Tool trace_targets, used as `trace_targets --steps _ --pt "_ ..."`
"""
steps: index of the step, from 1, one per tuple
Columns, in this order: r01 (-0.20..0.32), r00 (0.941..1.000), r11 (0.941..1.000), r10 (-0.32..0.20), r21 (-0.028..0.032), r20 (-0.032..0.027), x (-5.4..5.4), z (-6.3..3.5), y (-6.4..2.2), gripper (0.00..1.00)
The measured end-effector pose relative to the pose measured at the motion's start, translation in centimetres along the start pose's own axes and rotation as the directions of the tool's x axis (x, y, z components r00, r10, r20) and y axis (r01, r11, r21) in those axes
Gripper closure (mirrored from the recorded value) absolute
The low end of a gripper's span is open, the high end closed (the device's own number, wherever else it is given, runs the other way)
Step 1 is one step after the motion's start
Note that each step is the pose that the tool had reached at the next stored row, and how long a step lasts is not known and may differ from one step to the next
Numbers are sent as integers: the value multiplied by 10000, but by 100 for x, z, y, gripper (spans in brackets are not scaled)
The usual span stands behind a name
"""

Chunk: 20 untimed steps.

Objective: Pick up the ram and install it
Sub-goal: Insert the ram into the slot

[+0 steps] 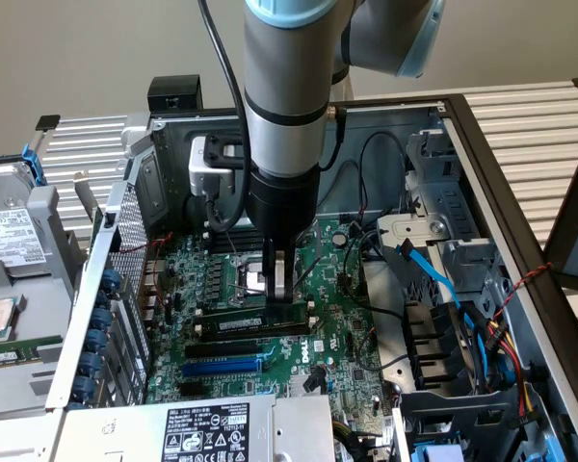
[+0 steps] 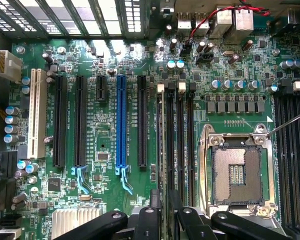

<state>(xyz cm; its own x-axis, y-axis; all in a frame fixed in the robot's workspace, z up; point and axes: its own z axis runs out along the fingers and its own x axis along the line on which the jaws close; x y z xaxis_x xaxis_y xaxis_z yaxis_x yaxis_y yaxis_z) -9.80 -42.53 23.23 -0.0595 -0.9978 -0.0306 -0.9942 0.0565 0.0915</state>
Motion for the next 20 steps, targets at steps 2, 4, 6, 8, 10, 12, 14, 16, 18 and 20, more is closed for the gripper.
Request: trace_targets --steps 2,4,6,8,10,12,14,16,18,20 --pt "1 10000 10000 -1 0 -1 0 0 0 88" --pt "1 10000 10000 -1 0 0 0 0 0 88" --pt "0 10000 10000 0 0 0 0 0 0 88" --pt "1 10000 10000 -1 -1 -1 0 1 0 88" --pt "1 10000 10000 -1 -1 -1 1 4 4 88" --pt "1 10000 10000 -1 -1 -1 1 6 7 88" --pt "1 10000 10000 -1 -1 0 1 8 8 88" --pt "0 10000 10000 0 0 0 1 8 8 88" --pt "0 10000 10000 0 0 1 1 9 10 88" --pt "1 10000 10000 -1 1 -1 1 12 11 88"
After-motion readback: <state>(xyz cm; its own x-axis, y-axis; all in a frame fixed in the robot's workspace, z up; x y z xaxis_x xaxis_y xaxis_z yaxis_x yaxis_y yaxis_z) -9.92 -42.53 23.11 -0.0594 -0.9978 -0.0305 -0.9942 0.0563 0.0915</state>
